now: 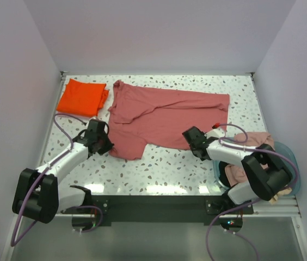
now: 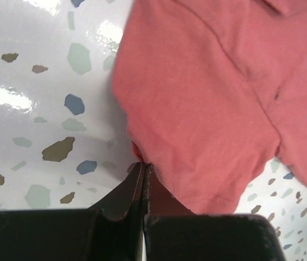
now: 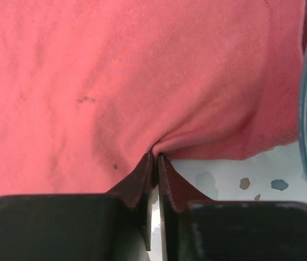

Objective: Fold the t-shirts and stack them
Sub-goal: Fold the tshirt

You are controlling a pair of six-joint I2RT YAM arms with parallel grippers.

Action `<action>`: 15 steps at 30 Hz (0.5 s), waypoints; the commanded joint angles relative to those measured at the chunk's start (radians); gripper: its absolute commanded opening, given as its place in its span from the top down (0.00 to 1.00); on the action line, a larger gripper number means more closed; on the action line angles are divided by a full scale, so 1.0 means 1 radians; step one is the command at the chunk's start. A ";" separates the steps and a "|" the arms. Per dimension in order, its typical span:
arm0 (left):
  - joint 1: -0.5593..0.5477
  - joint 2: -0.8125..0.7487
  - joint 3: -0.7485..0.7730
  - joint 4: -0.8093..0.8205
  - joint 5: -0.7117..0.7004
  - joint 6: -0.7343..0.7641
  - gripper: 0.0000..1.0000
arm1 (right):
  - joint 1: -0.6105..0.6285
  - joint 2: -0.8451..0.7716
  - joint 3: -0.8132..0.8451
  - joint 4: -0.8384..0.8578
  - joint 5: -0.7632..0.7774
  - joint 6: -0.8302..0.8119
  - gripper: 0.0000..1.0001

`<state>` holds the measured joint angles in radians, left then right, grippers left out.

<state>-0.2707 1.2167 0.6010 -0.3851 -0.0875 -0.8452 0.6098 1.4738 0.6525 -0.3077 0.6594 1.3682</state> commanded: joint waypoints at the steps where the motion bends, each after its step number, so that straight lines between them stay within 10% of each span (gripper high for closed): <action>1: 0.002 -0.017 0.060 0.002 0.025 0.018 1.00 | -0.002 0.013 0.013 -0.068 0.022 -0.017 0.96; 15: 0.002 0.098 0.261 0.005 0.011 0.032 1.00 | -0.013 -0.007 0.146 -0.128 0.082 -0.187 1.00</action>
<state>-0.2707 1.2850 0.7815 -0.3889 -0.0746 -0.8413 0.6079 1.4818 0.7387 -0.4015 0.6716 1.2392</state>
